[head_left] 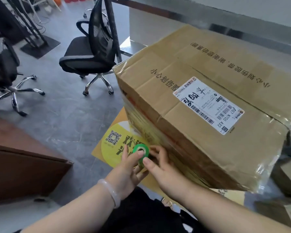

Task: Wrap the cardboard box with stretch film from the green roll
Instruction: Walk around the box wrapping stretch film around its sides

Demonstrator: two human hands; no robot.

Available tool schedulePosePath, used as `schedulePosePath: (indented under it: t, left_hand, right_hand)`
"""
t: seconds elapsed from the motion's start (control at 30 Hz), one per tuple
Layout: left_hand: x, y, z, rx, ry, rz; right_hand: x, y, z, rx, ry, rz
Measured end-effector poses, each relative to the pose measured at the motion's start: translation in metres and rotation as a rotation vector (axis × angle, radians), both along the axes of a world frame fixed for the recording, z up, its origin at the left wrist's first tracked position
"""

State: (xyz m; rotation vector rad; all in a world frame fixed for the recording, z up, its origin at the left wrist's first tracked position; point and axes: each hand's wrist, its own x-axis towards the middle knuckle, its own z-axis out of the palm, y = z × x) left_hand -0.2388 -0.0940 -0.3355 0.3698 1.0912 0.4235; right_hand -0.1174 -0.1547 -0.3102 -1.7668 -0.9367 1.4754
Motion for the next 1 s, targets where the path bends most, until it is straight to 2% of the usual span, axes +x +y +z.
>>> schedulePosePath:
  t: [0.17,0.3,0.4,0.53,0.67,0.87,1.0]
  left_hand:
    - [0.007,-0.01,-0.01,0.028,-0.042,0.001]
    - [0.009,-0.016,-0.013,0.018,-0.048,-0.049]
    - [0.002,-0.019,-0.016,0.023,-0.045,-0.102]
    - [0.003,-0.031,-0.019,0.026,-0.075,-0.16]
    - [0.015,-0.05,-0.016,0.051,-0.08,-0.049]
    - [0.037,-0.09,-0.018,0.086,-0.105,0.214]
    - [0.052,-0.113,-0.013,0.15,-0.059,0.286]
  right_hand:
    - [0.01,-0.006,-0.007,0.037,-0.1,0.109]
    - [0.009,-0.008,-0.009,-0.014,-0.016,0.075]
    - [0.011,-0.011,-0.011,-0.017,-0.041,0.116]
    - [0.021,-0.018,-0.003,0.009,-0.093,0.262]
    - [0.037,-0.033,-0.003,0.038,-0.225,0.443]
    - [0.054,-0.054,-0.002,0.01,-0.138,0.521]
    - [0.068,-0.075,-0.007,0.062,-0.186,0.629]
